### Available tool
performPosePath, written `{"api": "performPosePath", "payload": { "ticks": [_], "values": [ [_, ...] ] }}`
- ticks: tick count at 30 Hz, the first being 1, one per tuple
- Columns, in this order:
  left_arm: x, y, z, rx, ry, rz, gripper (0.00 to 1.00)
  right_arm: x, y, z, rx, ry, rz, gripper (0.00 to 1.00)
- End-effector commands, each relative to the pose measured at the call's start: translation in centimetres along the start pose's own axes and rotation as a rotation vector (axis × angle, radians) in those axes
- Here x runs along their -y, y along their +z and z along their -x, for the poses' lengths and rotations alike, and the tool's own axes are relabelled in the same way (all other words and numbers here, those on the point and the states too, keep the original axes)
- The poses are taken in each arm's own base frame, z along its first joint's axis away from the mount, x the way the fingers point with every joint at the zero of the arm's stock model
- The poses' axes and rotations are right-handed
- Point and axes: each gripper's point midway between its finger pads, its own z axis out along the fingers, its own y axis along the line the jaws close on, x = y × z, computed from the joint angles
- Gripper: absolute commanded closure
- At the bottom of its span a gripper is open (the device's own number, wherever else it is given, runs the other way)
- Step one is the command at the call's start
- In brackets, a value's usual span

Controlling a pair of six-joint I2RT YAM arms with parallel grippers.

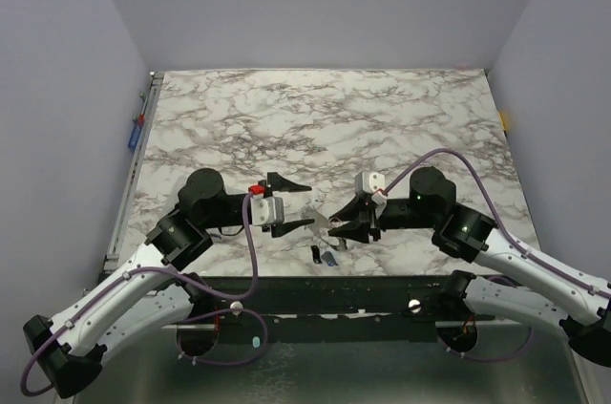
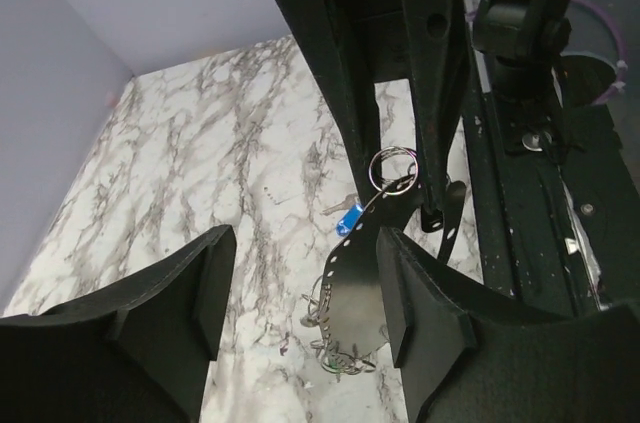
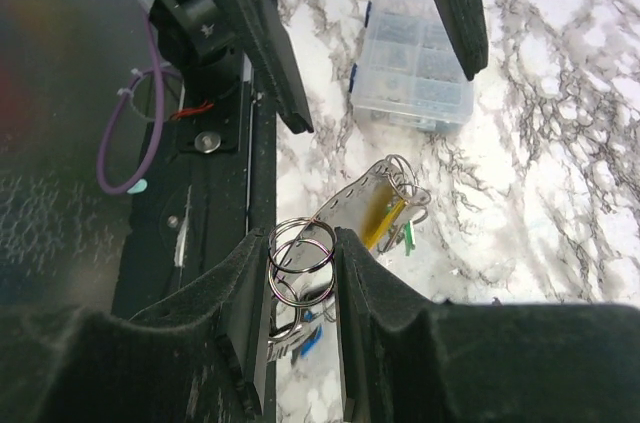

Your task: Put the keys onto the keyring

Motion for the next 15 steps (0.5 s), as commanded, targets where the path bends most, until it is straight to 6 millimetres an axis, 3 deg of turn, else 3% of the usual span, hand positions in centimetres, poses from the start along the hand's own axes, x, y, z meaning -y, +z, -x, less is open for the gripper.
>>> {"api": "performPosePath", "payload": {
  "ticks": [1,6,15],
  "values": [
    [1.9,0.1,1.0,0.01,0.059,-0.154,0.38,-1.6,-0.9,1.0,-0.022,-0.056,0.08,0.96],
    [2.5,1.0,0.9,0.016,0.053,-0.247,0.41,-2.1,-1.7,2.4,-0.02,-0.09,0.099,0.97],
    [4.3,2.8,0.5,0.014,-0.008,-0.361,0.5,-1.6,-2.1,2.8,-0.035,-0.115,0.071,0.98]
  ]
}}
